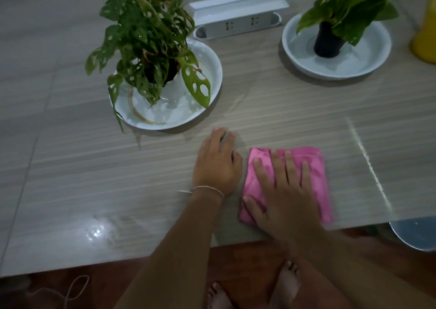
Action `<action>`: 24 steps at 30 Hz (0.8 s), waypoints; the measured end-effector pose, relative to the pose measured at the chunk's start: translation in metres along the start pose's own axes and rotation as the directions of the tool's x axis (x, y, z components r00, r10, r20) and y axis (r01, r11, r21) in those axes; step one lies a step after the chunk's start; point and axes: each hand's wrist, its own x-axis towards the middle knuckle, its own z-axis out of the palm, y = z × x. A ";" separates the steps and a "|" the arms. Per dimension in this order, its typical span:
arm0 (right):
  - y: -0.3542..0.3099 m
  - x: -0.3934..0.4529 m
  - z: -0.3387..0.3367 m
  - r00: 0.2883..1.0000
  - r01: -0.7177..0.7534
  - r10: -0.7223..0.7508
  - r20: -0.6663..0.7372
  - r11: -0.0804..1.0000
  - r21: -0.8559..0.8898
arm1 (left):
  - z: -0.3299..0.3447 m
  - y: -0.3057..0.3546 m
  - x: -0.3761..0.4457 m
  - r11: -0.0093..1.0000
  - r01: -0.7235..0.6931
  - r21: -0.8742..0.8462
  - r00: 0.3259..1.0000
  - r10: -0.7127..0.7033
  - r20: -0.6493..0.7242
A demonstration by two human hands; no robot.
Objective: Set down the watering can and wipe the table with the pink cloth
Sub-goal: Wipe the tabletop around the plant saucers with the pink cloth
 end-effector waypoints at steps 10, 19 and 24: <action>0.013 0.022 -0.002 0.998 0.053 -0.050 -0.034 0.996 0.078 | 0.004 -0.004 0.005 0.999 0.027 -0.047 0.999 -0.028 -0.021; 0.032 0.214 -0.032 0.996 0.083 -0.080 -0.049 0.994 0.075 | 0.013 -0.014 0.007 0.999 0.028 -0.015 0.999 -0.028 -0.023; 0.040 0.300 -0.048 0.991 0.125 -0.121 -0.055 0.989 0.083 | 0.008 -0.009 0.007 1.000 0.014 -0.027 0.999 -0.016 -0.041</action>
